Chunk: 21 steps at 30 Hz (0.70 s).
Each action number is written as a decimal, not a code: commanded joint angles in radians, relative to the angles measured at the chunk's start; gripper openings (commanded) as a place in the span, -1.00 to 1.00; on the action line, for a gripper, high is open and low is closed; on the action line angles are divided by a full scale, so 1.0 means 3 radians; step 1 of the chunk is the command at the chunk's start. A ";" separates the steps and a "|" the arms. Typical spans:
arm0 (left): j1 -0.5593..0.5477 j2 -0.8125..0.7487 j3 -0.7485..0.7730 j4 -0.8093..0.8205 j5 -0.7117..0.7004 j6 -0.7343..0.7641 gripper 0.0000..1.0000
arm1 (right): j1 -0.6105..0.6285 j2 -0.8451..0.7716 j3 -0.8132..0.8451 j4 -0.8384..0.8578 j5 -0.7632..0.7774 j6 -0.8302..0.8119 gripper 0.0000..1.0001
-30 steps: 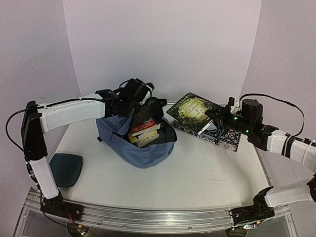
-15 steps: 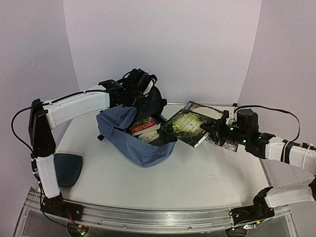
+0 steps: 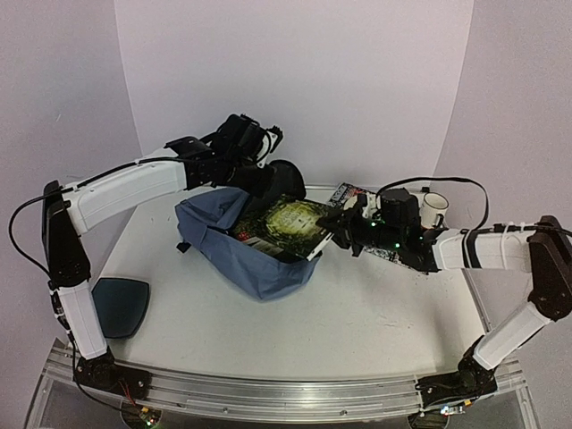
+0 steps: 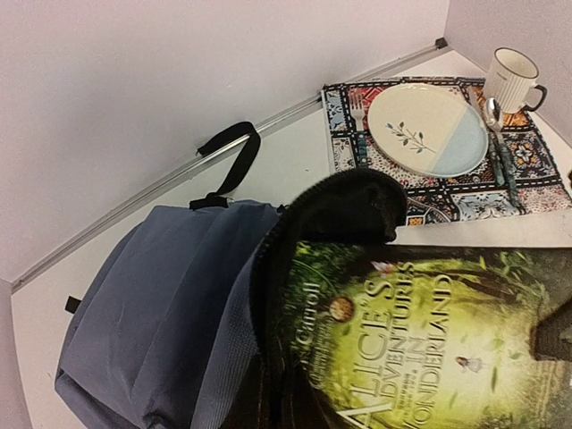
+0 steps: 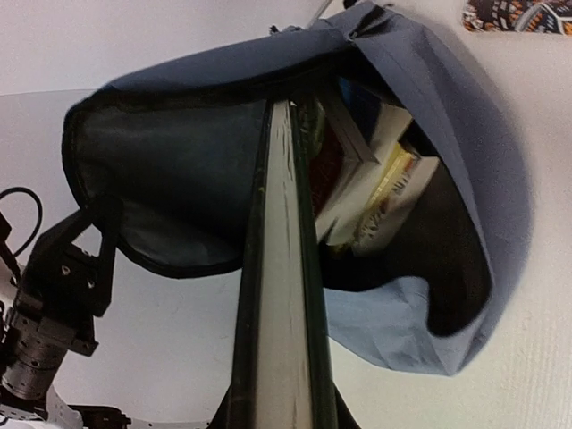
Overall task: Pack the student bag
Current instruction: Place the book in the largest pocket of the bag.
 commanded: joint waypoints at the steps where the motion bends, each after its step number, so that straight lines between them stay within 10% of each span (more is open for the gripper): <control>1: -0.0004 -0.0367 -0.0034 0.0222 0.0185 -0.0049 -1.00 | 0.0031 0.0128 0.0448 0.0797 -0.0095 0.0108 -1.00; 21: -0.0061 -0.0880 -0.0504 0.0461 0.1512 -0.0306 -1.00 | 0.0287 0.1149 0.1041 0.0733 0.0604 0.0152 -1.00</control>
